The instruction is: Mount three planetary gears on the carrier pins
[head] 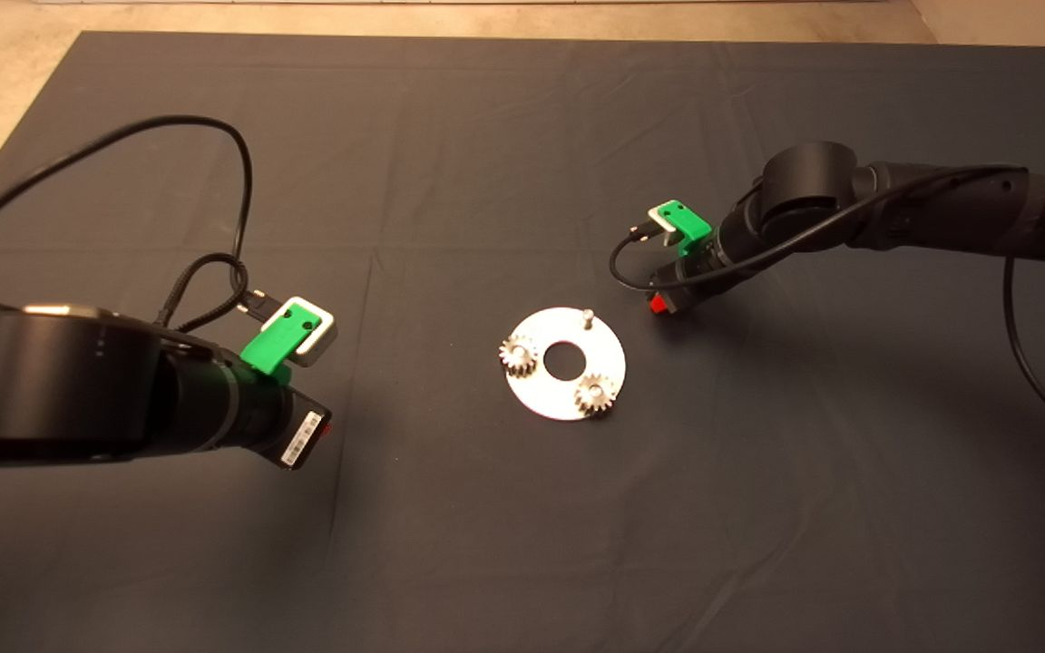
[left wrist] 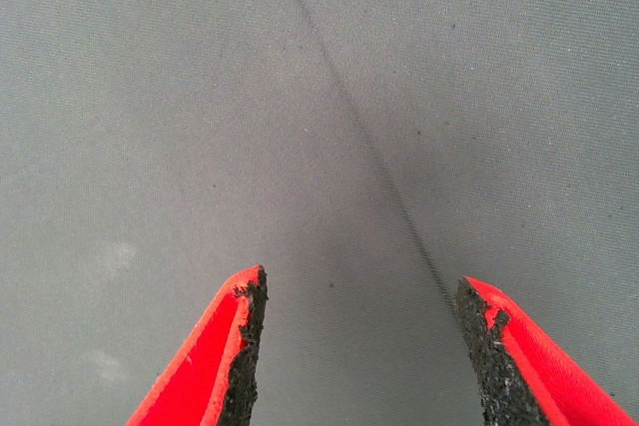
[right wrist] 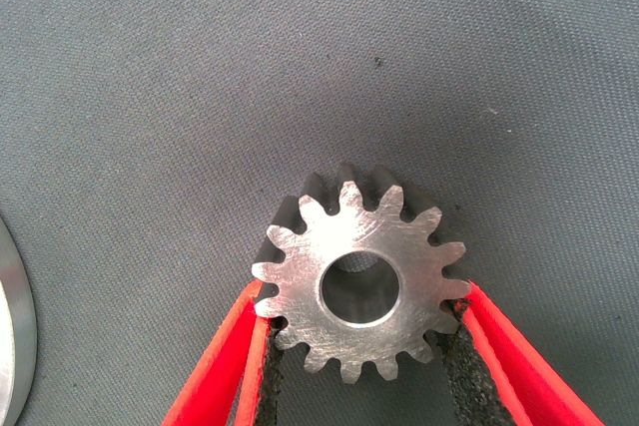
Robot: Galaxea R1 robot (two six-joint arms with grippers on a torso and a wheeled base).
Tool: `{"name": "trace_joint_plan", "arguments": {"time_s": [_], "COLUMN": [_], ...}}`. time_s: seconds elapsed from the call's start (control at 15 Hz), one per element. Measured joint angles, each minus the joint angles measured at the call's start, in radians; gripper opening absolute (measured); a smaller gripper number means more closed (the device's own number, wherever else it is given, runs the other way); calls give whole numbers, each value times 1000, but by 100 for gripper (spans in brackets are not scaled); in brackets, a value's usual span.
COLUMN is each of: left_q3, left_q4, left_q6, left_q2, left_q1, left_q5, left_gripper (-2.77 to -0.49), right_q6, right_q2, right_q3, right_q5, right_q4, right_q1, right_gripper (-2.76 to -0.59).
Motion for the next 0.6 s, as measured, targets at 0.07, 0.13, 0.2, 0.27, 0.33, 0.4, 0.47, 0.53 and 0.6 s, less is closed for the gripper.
{"name": "trace_joint_plan", "arguments": {"time_s": [0.07,0.13,0.2,0.27,0.33,0.4,0.47,0.53,0.6], "left_q3": [0,0,0,0,0,0,0,0,0], "left_q4": [0,0,0,0,0,0,0,0,0], "left_q6": [0,0,0,0,0,0,0,0,0], "left_q2": [0,0,0,0,0,0,0,0,0], "left_q1": [0,0,0,0,0,0,0,0,0], "left_q5": [0,0,0,0,0,0,0,0,0], "left_gripper": [-195,-195,-195,-195,-195,-195,-195,-195,-195], "right_q6": [0,0,0,0,0,0,0,0,0], "right_q2": [0,0,0,0,0,0,0,0,0], "right_q3": [0,0,0,0,0,0,0,0,0], "right_q5": [0,0,0,0,0,0,0,0,0], "right_q4": [0,0,0,0,0,0,0,0,0], "right_q1": [0,0,0,0,0,0,0,0,0], "right_gripper": [-239,-239,-239,-241,-242,-243,-244,-245,-247]}}
